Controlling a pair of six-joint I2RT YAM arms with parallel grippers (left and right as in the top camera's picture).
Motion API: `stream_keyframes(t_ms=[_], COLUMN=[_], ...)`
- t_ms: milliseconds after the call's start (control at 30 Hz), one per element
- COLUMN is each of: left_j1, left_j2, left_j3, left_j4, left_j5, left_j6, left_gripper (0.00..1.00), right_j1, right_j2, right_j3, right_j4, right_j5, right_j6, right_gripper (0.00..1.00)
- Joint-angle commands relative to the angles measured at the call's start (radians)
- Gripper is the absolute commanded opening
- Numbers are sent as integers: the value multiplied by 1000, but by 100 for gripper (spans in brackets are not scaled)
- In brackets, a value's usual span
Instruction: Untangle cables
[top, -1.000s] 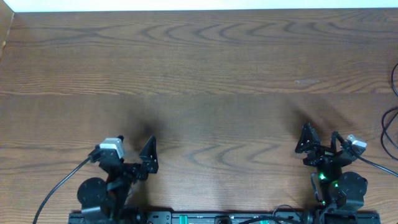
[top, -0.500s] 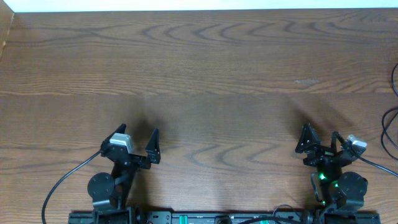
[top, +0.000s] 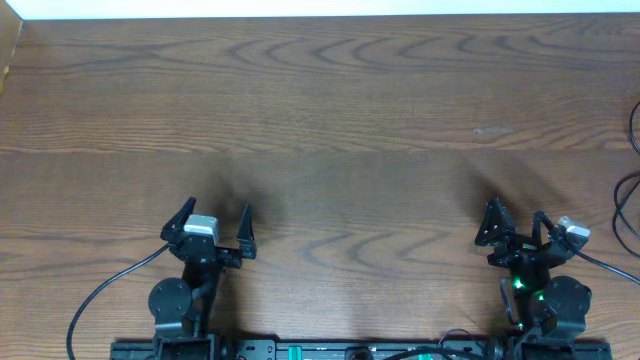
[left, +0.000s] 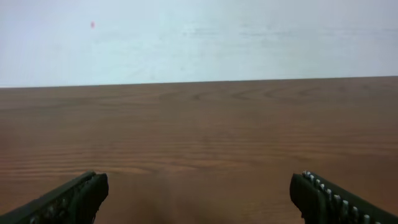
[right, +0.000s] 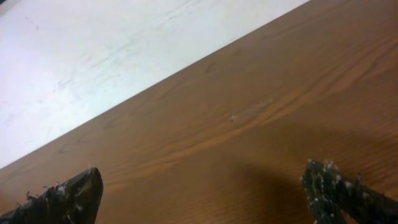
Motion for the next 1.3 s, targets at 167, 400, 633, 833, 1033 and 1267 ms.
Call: stream_keyframes(t_ms=[167, 400, 633, 833, 1033, 1267], left_j1=[-8, -8, -8, -8, -8, -8], left_j2=[-12, -10, -10, -10, -10, -10], left_j3=[-23, -23, -23, -23, -23, -23], left_j4=[-35, -33, -33, -33, -33, -33], left_j5=[-85, -85, -85, -85, -85, -85], left_j6=[20, 20, 20, 20, 20, 20], left_gripper=[98, 98, 98, 98, 99, 98], right_j1=[-3, -3, -3, -3, -3, -3], right_j2=[-5, -5, -5, -5, -5, -5], right_j3=[-2, -2, -2, -2, -2, -2], right_j4=[-2, -2, -2, -2, -2, -3], right_j5=[11, 11, 11, 11, 11, 41], right_j6=[6, 6, 6, 6, 6, -280], right_gripper=[99, 99, 99, 99, 99, 99])
